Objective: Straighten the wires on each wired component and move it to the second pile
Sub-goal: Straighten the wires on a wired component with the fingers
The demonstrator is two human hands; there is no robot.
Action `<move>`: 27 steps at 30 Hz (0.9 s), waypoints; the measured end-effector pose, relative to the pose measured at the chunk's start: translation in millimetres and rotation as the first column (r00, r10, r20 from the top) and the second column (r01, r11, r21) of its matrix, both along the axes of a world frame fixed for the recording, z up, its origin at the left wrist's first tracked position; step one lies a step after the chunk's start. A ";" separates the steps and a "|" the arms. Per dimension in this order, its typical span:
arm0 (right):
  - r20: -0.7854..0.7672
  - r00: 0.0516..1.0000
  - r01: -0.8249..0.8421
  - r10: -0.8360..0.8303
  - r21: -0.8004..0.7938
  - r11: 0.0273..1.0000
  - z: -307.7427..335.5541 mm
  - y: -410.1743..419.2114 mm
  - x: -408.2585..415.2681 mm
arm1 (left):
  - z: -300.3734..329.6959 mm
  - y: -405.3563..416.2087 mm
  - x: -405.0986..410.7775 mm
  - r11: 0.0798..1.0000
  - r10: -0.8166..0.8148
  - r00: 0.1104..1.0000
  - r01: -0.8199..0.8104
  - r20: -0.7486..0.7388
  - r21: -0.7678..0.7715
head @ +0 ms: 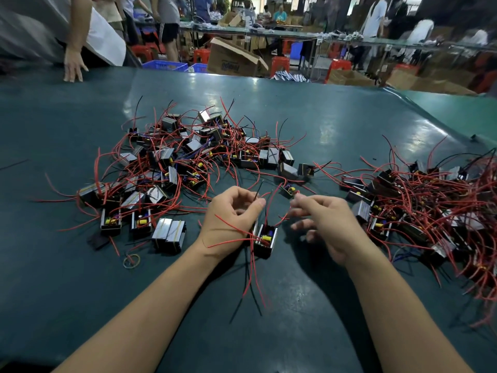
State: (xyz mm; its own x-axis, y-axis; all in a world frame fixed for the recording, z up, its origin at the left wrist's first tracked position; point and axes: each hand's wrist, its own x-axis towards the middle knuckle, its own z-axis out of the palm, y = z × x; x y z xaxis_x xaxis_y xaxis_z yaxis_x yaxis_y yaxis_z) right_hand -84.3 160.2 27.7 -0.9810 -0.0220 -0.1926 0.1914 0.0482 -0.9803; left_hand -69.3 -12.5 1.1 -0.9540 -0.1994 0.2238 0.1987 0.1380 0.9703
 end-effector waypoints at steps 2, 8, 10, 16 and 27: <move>0.034 0.995 -0.086 0.092 -0.139 0.986 -1.6 -9.1 2.0 | 0.2 1.4 0.4 0.999 -0.034 0.999 0.034 -0.016 -0.022; -0.026 0.994 -0.111 0.109 -0.314 0.943 -3.3 -17.8 0.9 | 5.3 4.2 4.3 0.986 -0.141 0.990 0.143 -0.032 0.083; -0.051 0.989 -0.146 0.137 -0.312 0.939 -2.3 -18.1 1.3 | 6.9 3.7 4.7 0.982 -0.144 0.989 0.147 -0.033 0.119; -0.172 0.971 -0.202 0.169 -0.203 0.958 -4.2 -18.4 2.2 | 7.7 6.2 6.3 0.983 -0.115 0.993 0.116 -0.018 0.141; -0.191 0.981 -0.074 0.045 -0.147 0.986 -6.9 -5.7 -1.4 | 6.0 -1.6 0.1 0.966 0.133 0.991 -0.132 0.007 0.223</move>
